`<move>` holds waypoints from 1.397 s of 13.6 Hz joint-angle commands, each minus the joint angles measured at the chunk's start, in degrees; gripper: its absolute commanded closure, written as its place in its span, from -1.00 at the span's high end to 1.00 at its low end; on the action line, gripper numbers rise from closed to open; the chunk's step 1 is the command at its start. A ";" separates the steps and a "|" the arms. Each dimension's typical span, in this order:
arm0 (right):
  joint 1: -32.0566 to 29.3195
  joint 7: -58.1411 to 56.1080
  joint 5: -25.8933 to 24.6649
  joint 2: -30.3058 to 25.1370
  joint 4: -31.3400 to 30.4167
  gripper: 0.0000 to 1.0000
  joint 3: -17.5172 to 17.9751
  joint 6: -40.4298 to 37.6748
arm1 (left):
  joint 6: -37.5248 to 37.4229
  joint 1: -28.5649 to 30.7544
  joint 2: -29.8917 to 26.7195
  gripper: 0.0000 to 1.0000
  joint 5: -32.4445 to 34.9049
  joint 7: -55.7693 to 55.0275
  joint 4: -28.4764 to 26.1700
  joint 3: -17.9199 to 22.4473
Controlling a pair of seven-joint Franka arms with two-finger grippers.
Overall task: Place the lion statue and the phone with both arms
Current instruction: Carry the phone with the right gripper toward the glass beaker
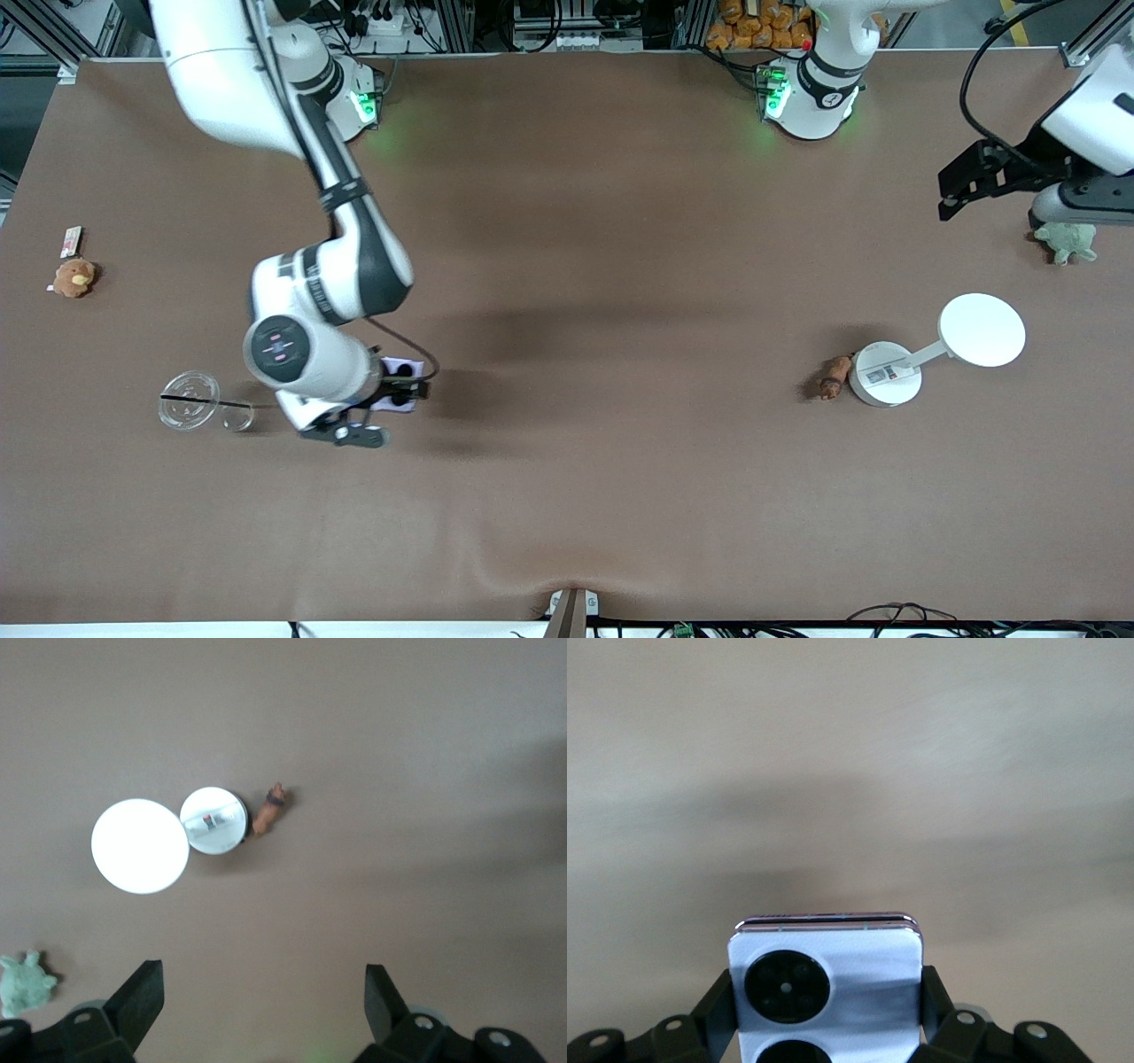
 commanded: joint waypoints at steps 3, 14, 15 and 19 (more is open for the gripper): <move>-10.33 -15.78 -0.38 1.06 -1.05 -0.44 0.37 -0.42 | -0.18 -0.45 -7.18 1.00 -1.45 0.22 -8.85 0.75; -12.99 -16.95 -3.54 7.30 -0.97 -0.52 0.37 3.36 | -0.19 -0.01 -5.08 1.00 -0.04 -0.92 -6.40 0.83; -13.07 -16.95 -3.54 7.57 -0.97 -0.52 0.37 3.36 | -0.19 0.17 -4.56 1.00 0.05 -0.92 -5.96 0.83; -13.69 -17.30 -3.54 9.15 -1.14 -0.40 0.37 7.22 | -1.07 1.13 -4.64 1.00 -0.48 -0.22 -6.13 0.83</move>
